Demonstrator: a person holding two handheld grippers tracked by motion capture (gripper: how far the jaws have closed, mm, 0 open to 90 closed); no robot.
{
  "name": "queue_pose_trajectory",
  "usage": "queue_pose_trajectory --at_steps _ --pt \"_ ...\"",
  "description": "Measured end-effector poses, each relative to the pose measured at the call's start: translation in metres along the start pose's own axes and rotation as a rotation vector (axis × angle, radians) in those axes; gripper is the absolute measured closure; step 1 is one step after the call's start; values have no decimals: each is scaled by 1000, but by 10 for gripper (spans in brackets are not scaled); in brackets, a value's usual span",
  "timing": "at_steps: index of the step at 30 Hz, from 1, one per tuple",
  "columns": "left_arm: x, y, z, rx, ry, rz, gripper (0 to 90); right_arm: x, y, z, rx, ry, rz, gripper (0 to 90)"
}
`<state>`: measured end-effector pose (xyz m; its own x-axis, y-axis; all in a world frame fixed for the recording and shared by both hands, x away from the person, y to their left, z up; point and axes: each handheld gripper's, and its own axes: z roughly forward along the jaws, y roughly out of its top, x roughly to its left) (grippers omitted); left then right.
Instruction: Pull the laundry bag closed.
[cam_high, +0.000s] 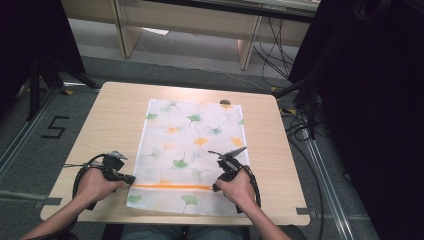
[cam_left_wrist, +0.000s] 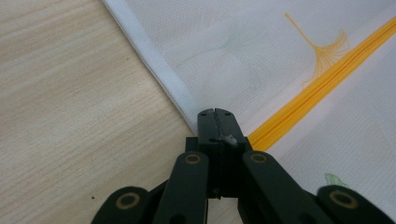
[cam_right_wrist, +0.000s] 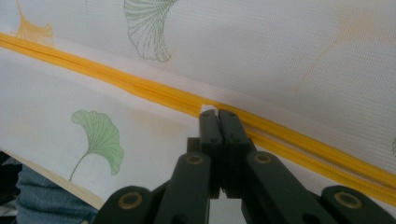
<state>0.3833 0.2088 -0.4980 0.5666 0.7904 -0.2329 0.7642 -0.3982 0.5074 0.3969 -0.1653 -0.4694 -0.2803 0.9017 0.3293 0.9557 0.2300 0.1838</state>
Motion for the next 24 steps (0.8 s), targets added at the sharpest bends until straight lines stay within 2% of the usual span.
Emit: queue_pose_trajectory --at_steps 1,2,4,7,8,9,11,13,15,18,20,21,23,24 --pt "-1 0 1 -9 1 -6 900 -1 0 0 -1 -2 -13 900" --pt "-1 0 1 -7 0 -5 900 0 0 -2 24 7 26 900" --pt "-1 1 1 -7 1 -5 900 -2 1 -4 57 11 20 900" --pt "-1 0 1 -8 2 -5 900 -2 0 -4 66 17 31 900" --pt "-2 0 1 -8 4 -4 900 -4 0 -5 64 14 20 900" --pt "-2 0 1 -7 6 -4 900 -4 -1 -4 39 4 25 900" --pt "-2 1 1 -8 6 -5 900 -7 -1 -7 67 8 23 900" --pt "-2 0 1 -8 6 -6 900 -8 -3 -7 38 12 31 900" --pt "-2 0 1 -8 6 -5 900 -10 -2 -10 66 15 22 900" --pt "-2 0 1 -7 2 -6 900 -13 -4 -11 35 9 32 900" --pt "-2 0 1 -8 2 -6 900 -15 -4 -14 56 10 33 900" --pt "-2 0 1 -9 3 -8 900 -16 -4 -15 42 5 39 900" --pt "-2 0 1 -9 3 -7 900 -19 -4 -18 53 11 32 900" --pt "-2 0 1 -8 3 -6 900 -19 -6 -17 25 5 43 900"
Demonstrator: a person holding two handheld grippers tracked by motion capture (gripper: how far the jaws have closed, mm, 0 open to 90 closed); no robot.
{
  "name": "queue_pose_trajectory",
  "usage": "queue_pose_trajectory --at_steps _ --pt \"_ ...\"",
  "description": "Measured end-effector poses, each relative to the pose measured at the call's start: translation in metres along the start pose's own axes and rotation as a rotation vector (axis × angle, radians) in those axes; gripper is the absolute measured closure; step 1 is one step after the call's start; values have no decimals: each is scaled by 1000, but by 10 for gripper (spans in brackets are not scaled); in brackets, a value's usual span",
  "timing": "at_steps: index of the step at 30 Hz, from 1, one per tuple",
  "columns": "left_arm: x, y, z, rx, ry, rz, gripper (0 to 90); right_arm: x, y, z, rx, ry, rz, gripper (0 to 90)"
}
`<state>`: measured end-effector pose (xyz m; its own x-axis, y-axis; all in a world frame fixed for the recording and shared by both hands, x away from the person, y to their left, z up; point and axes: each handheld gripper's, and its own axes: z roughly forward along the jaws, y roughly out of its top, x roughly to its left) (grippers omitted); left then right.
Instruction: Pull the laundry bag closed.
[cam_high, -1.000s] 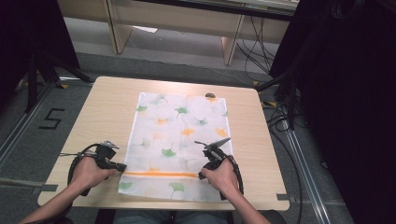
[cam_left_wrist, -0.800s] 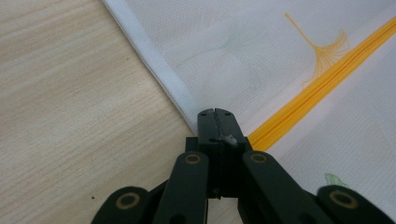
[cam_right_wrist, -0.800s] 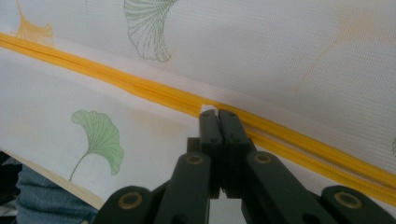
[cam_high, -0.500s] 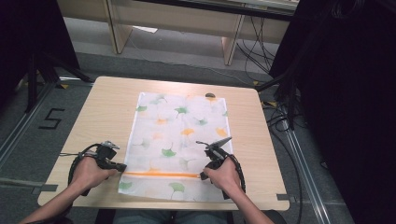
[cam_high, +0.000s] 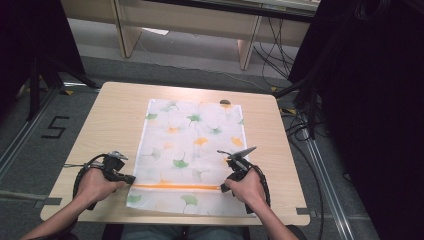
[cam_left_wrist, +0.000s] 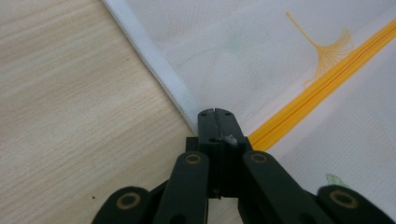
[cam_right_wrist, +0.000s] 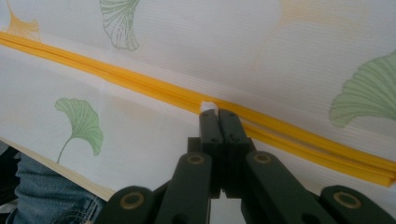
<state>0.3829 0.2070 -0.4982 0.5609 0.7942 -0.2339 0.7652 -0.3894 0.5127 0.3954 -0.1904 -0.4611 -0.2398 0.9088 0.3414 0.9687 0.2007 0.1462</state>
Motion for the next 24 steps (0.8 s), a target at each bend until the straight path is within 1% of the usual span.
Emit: queue_pose_trajectory --at_steps 1,2,4,5,6,7,8,9,11,13,14,16,19,20,21,22,23,24 --pt "0 0 0 0 0 -2 900 -2 1 -3 29 4 -1 900" --pt "0 0 0 0 0 -4 900 -3 0 -3 7 -3 7 900" --pt "0 0 0 -1 -2 -5 900 -7 -1 -6 15 -2 7 900" --pt "0 0 0 0 0 -5 900 -9 -2 -7 5 3 13 900" --pt "0 0 0 0 -1 -5 900 -8 -3 -9 21 9 52 900" --pt "0 0 0 -1 -3 -6 900 -12 -3 -9 -5 -3 29 900" --pt "0 0 0 -1 0 -5 900 -14 -3 -11 12 14 34 900" --pt "0 0 0 0 -2 -2 900 -15 -4 -11 -1 1 27 900" --pt "0 0 0 0 0 -7 900 -17 -4 -14 10 8 36 900" --pt "0 0 0 0 0 -6 900 -18 -5 -14 10 5 32 900" --pt "0 0 0 0 -2 -5 900 -19 -6 -14 -14 -1 40 900" --pt "0 0 0 -1 -1 -9 900 -21 -5 -15 11 4 38 900" --pt "0 0 0 -1 1 -8 900 -22 -6 -16 5 -2 34 900" --pt "0 0 0 1 0 -7 900 -23 -6 -17 10 0 56 900" --pt "0 0 0 -1 1 -8 900 -25 -7 -18 9 3 45 900" --pt "0 0 0 -1 1 -8 900 -26 -7 -18 7 -4 48 900" --pt "0 0 0 -1 0 -7 900 -27 -7 -18 -4 -1 52 900" --pt "0 0 0 -1 1 -7 900 -28 -7 -19 7 1 53 900"
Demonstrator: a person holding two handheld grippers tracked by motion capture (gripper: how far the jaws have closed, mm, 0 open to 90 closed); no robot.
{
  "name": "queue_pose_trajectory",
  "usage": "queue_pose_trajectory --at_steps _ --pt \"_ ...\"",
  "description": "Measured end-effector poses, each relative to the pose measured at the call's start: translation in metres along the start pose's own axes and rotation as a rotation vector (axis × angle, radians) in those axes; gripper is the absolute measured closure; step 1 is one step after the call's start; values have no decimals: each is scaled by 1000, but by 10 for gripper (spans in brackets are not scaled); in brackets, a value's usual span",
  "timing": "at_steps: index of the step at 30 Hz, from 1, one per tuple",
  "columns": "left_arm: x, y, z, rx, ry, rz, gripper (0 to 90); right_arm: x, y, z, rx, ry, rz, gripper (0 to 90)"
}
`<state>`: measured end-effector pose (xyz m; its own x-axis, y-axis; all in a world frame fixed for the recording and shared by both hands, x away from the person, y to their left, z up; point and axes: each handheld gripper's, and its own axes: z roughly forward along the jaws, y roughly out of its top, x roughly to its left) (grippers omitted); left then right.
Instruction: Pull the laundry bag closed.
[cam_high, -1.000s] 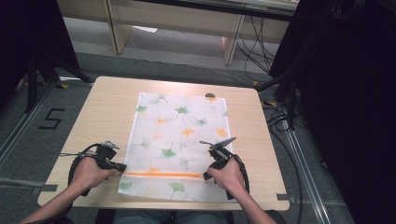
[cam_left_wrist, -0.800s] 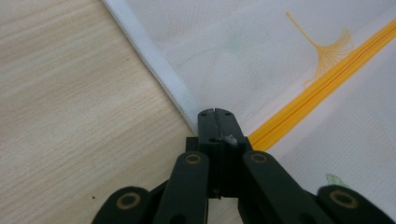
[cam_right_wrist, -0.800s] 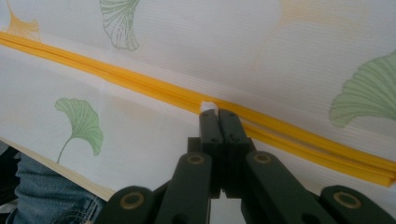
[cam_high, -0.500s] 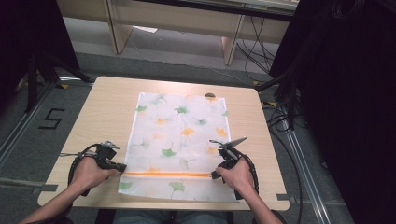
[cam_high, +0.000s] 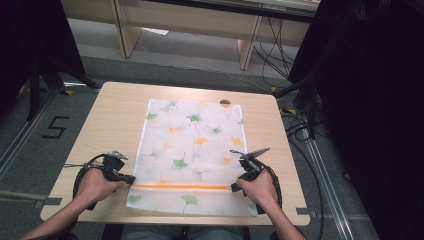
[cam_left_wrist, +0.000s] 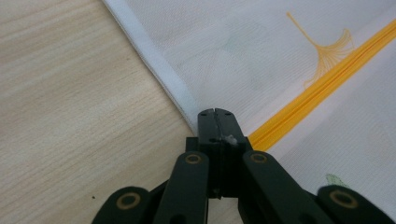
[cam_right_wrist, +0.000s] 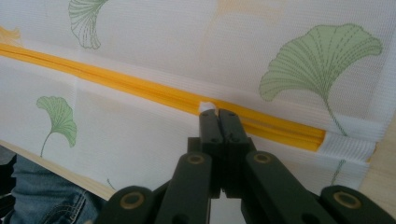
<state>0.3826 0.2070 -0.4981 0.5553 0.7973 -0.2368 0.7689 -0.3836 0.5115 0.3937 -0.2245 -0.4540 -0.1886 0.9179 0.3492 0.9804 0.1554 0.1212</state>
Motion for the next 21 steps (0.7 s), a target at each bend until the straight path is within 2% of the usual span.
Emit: queue_pose_trajectory --at_steps 4,5,6,7,11,15,16,17,19,20,21 --pt "0 0 0 1 1 0 900 -4 -1 -3 -2 5 7 900" --pt "0 0 0 0 0 -2 900 -2 -1 -3 1 16 52 900" --pt "0 0 0 1 1 -1 900 -6 -1 -4 -18 -5 12 900" --pt "0 0 0 -1 -1 -4 900 -8 -2 -4 -15 -8 11 900" --pt "0 0 0 1 -2 7 900 -14 -3 -8 -10 -11 26 900" --pt "0 0 0 1 -1 -2 900 -21 -5 -10 -35 -20 44 900" --pt "0 0 0 0 2 -2 900 -22 -5 -12 -15 -13 46 900" --pt "0 0 0 0 -1 0 900 -23 -6 -12 -35 -22 51 900" --pt "0 0 0 0 1 -2 900 -27 -6 -15 -19 -16 56 900" --pt "0 0 0 -1 0 -4 900 -22 -7 -15 -25 -5 144 900" --pt "0 0 0 -1 0 -4 900 -30 -7 -17 -25 -21 63 900"
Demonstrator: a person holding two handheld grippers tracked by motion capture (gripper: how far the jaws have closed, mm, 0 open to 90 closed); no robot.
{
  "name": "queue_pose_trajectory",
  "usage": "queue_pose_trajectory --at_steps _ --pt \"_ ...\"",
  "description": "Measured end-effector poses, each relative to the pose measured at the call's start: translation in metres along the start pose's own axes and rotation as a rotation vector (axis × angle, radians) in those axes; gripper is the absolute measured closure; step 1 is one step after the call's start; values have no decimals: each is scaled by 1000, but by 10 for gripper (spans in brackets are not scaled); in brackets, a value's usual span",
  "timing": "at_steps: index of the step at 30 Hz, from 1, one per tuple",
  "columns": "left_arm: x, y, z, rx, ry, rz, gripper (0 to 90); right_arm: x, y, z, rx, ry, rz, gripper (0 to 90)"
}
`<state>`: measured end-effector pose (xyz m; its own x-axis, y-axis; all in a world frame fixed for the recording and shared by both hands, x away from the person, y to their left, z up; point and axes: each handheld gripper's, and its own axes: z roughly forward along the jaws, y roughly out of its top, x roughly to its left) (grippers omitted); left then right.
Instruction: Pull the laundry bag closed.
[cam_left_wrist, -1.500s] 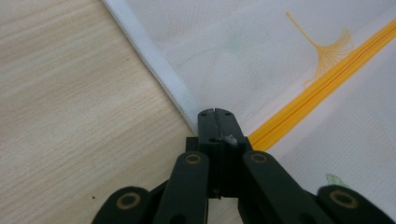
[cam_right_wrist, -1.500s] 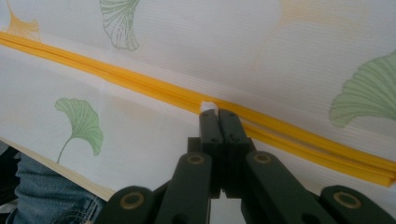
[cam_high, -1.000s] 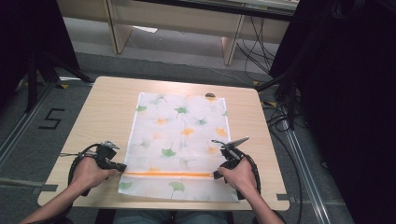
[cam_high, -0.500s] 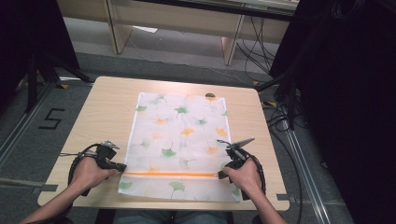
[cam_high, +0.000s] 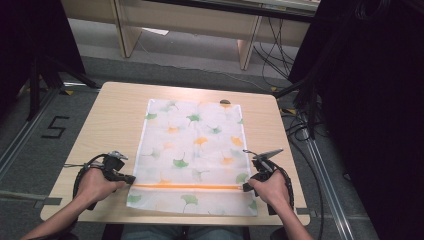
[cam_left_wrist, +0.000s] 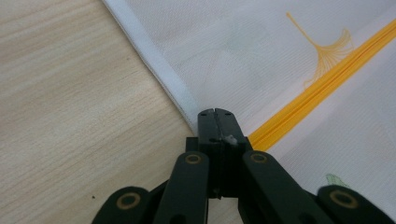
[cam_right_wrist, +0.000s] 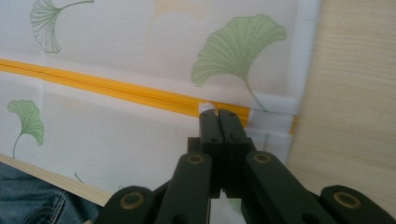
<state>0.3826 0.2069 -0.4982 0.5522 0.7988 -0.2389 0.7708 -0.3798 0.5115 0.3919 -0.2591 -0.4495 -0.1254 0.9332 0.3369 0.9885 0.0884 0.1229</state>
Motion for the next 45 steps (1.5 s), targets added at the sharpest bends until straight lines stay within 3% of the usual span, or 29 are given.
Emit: queue_pose_trajectory --at_steps 5,6,7,11,12,13,27,30,34,35,37,38,39,40,41,42,45 --pt "0 0 0 1 0 0 900 -7 -2 -4 -19 -18 17 900" --pt "0 0 0 0 0 -2 900 -9 -2 -3 -23 13 28 900" --pt "0 0 0 0 -1 -1 900 -10 -2 -5 -22 -21 23 900" --pt "0 0 0 -1 0 -3 900 -15 -2 -7 -30 -17 34 900" --pt "0 0 0 -1 1 -2 900 -17 -2 -7 -10 0 40 900" --pt "0 0 0 1 -1 -1 900 -16 -2 -7 -29 -12 47 900" --pt "1 0 -1 6 1 10 900 -22 -1 -3 -18 -4 27 900" --pt "1 -1 0 -9 -5 0 900 -22 -2 -2 -13 25 20 900" --pt "2 -1 -1 -10 -1 10 900 -26 -4 -6 -75 44 7 896" --pt "3 0 -2 -3 -2 25 900 -29 -4 -6 -102 50 -23 897" --pt "2 0 -4 -53 -4 -8 900 -36 -4 -8 -167 35 -73 863" --pt "3 1 -7 -92 -11 -19 899 -35 -4 -11 -169 24 -15 838" --pt "5 2 -12 -116 -17 -25 899 -41 -3 -11 -208 26 -60 810" --pt "7 2 -17 -147 -8 -26 898 -44 -5 -11 -233 9 -67 787" --pt "8 2 -20 -181 -3 -31 895 -45 -3 -12 -260 8 -49 766" --pt "10 2 -24 -202 2 -39 889 -45 -4 -15 -239 7 -8 745" --pt "15 -3 -29 -246 -3 -62 835 -52 -5 -16 -282 4 4 683"
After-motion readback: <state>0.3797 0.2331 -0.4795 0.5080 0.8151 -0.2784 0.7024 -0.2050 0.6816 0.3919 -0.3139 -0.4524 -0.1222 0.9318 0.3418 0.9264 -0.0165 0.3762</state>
